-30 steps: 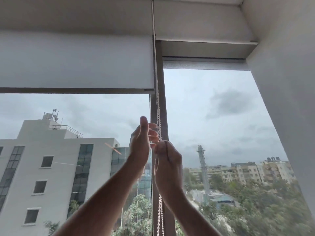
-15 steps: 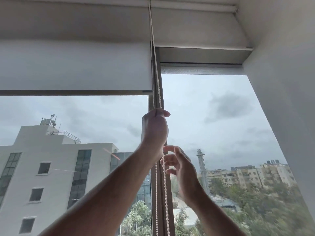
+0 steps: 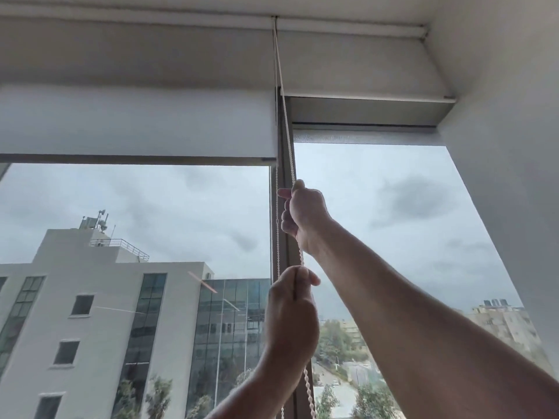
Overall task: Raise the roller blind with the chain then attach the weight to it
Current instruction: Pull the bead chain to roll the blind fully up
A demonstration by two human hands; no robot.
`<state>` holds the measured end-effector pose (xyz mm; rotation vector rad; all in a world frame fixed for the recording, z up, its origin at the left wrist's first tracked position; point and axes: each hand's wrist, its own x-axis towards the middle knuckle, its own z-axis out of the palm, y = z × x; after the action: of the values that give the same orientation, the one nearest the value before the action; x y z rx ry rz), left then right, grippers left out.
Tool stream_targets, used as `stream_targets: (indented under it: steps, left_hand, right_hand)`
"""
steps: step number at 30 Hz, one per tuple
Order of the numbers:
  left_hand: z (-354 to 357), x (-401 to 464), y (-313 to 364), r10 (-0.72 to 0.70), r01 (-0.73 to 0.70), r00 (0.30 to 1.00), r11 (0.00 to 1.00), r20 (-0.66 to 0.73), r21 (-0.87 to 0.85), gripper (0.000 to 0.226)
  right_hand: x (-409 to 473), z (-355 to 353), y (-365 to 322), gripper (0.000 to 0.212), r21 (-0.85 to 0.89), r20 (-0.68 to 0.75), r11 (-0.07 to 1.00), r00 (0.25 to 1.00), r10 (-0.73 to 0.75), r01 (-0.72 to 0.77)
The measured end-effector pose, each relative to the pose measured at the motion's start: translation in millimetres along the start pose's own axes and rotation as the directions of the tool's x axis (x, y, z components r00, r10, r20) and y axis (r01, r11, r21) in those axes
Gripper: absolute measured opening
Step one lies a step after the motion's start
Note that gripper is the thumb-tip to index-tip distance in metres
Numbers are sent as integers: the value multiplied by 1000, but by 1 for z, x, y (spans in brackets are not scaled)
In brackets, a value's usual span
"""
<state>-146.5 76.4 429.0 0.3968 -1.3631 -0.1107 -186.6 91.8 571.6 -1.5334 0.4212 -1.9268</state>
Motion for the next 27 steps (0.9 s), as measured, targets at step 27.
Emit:
stream_targets:
  steps: [27]
  left_hand:
    - [14,108,56,-259,315,935,919,241,-236,35]
  right_hand:
    - [-68,-53,106,42,-410,8,764,840,-543,498]
